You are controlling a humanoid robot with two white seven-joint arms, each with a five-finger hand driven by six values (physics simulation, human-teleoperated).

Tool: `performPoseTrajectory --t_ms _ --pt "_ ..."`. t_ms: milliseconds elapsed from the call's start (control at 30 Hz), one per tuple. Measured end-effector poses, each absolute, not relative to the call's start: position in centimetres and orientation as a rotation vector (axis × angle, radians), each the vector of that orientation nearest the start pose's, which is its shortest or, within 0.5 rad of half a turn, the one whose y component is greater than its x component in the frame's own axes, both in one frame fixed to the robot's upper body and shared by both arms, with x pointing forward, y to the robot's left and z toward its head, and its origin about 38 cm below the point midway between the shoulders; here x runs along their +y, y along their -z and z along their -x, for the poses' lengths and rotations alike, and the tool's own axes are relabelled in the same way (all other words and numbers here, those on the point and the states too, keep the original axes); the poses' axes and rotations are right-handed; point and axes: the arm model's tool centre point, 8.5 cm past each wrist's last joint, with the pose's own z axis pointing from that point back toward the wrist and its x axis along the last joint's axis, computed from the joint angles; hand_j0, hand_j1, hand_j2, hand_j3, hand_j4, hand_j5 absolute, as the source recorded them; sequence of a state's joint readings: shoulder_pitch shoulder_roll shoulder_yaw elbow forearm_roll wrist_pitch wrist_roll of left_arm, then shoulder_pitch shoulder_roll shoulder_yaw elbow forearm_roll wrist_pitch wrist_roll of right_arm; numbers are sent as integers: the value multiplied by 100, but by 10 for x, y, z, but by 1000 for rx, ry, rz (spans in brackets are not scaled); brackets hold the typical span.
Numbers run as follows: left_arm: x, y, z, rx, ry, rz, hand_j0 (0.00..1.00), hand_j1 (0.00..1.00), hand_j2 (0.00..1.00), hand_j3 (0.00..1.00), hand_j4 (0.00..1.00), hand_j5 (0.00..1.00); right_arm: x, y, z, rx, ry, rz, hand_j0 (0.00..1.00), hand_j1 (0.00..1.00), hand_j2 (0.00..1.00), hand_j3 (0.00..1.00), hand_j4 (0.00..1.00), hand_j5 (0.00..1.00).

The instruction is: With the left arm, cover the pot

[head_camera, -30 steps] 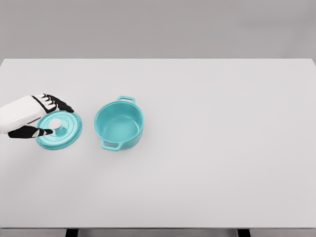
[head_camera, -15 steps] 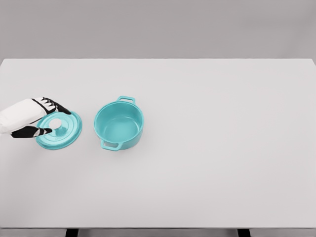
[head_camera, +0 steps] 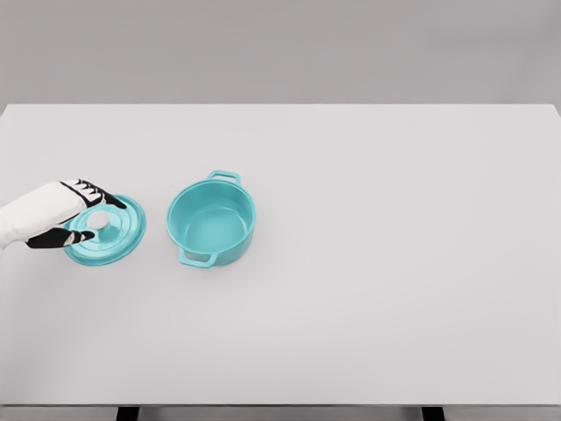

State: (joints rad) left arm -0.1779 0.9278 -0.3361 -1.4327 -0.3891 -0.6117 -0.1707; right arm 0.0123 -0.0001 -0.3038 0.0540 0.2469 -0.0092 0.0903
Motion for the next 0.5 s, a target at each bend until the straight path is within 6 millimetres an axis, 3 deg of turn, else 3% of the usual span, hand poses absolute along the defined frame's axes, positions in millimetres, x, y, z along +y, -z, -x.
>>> performPoseTrajectory --t_ms 500 --pt "402 -136 -375 -1447 1688 -509 74 74 74 74 74 74 -258 261 25 50 62 -17 100 100 100 100 100 100"
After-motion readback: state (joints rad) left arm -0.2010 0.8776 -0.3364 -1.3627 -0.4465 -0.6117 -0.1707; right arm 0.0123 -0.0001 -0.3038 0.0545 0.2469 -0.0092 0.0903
